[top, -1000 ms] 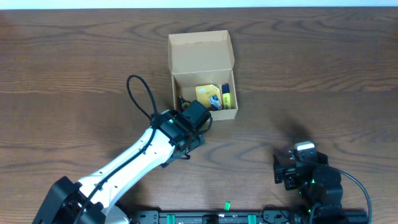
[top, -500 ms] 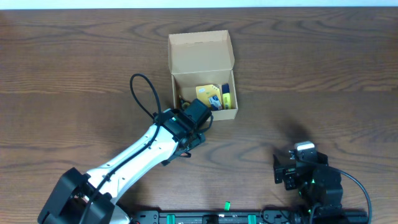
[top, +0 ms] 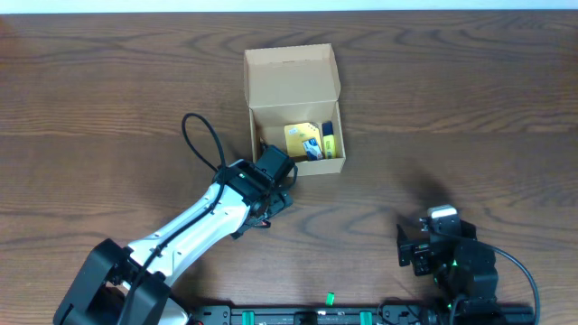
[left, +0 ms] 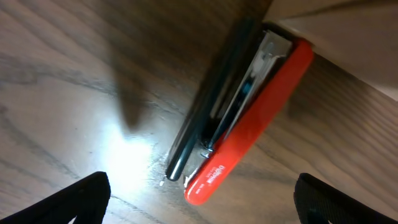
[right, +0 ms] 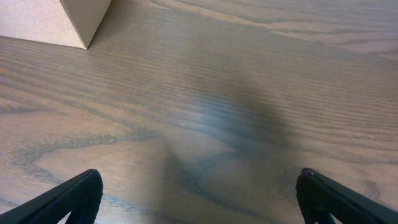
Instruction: Pack container
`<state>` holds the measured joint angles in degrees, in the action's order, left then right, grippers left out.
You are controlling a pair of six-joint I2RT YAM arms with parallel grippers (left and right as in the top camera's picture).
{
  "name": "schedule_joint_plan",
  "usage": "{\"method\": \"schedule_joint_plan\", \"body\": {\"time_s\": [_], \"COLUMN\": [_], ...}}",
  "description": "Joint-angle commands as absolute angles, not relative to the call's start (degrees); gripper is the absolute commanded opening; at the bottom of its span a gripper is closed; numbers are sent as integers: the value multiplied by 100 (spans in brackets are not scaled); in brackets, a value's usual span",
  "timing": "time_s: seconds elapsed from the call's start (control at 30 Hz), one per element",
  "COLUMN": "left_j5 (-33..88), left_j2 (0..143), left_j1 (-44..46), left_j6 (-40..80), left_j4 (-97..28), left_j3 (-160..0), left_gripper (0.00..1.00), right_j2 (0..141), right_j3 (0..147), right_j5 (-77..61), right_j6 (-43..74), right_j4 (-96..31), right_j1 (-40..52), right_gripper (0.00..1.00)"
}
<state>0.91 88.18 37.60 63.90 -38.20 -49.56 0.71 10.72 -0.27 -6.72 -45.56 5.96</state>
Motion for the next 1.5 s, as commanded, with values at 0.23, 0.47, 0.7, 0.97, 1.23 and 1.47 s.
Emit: {"method": "schedule_joint_plan", "body": {"time_s": [0.23,0.47,0.7,0.97,1.23,1.47], "left_j5": [95,110,154,266,305,292], "left_j2": [8910,9078,9102,9430,9474,9487], "left_j1": [3669,3553,3548,3489,3489,3487], "left_j6": [5846,5784,5509,5391,5221,5116], "left_j4": [-3704,-3632,-3398,-3393,-3271,-3177], "left_j3": [-4834,-4807,-4807,-4807,-4810,-4807], "left_gripper": [95,95,95,95,96,100], "right_j2": [32,32,32,32,32,32], "right_j3": [1007,1007,1007,1007,1007,1007], "right_j5": [-47,-49,-47,-47,-47,-47], "right_j6": [-738,-738,-738,-738,-738,-738], "right_j4": [-4582,-4582,-4582,-4582,-4582,-4582], "right_j1": [565,565,565,565,565,565], "right_gripper": [99,99,99,99,99,99]}}
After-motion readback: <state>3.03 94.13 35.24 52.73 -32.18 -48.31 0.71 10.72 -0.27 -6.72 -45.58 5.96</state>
